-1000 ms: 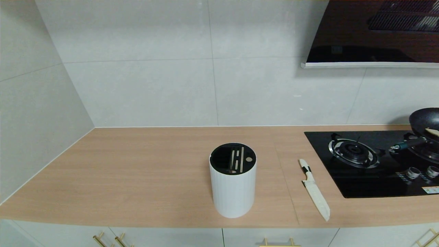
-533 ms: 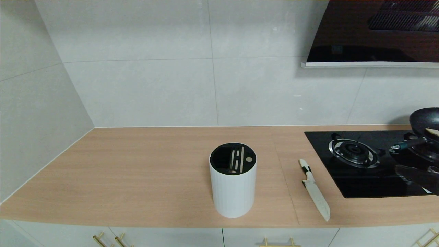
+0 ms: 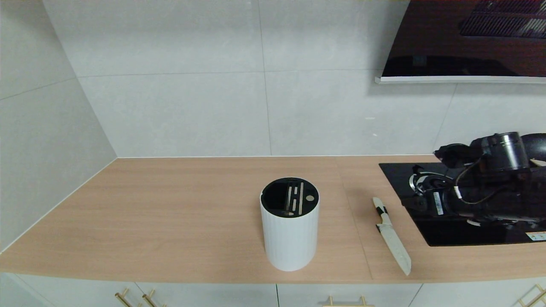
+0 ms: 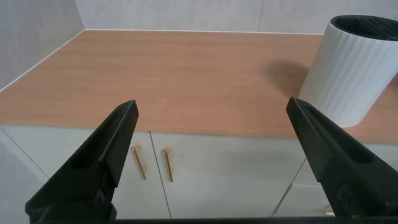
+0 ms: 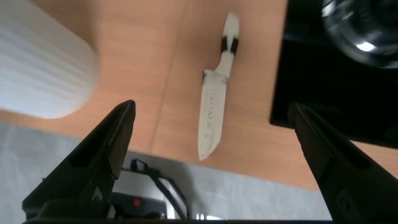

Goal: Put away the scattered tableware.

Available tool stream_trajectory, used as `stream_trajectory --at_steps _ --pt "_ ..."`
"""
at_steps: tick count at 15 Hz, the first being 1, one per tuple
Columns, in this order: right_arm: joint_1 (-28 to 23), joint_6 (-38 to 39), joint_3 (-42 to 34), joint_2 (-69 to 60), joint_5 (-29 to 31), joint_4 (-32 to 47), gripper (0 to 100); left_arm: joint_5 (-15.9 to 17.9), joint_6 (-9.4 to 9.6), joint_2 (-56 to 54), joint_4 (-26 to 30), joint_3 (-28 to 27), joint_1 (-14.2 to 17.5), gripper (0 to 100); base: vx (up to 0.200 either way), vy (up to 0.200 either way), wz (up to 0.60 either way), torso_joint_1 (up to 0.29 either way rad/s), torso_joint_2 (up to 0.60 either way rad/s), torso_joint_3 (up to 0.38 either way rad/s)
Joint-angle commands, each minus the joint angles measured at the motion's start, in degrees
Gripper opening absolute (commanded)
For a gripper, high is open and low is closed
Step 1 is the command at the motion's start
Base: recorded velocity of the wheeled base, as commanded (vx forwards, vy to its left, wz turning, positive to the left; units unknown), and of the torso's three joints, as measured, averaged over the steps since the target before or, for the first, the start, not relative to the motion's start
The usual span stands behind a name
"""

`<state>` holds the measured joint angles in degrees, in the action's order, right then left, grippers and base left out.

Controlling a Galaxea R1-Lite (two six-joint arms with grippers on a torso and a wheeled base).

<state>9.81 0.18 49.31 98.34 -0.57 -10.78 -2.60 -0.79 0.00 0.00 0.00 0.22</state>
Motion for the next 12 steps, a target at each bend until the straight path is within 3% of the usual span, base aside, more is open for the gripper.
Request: stream_trajectory --at_steps 1,9,12 --pt "1.0 0.0 0.3 12.9 2.4 -4.2 100 0.0 0.0 0.0 0.0 0.0 0.0 100 0.0 0.0 0.0 0.0 0.0 0.0" --pt "2.5 0.3 1.1 30.4 7.5 -21.4 100 0.0 -0.09 0.0 0.0 0.0 0.0 100 0.0 0.0 0.0 0.0 0.0 0.0" --pt "2.5 0.3 1.6 32.5 7.5 -24.0 100 0.0 -0.09 0.0 0.0 0.0 0.0 100 0.0 0.0 0.0 0.0 0.0 0.0"
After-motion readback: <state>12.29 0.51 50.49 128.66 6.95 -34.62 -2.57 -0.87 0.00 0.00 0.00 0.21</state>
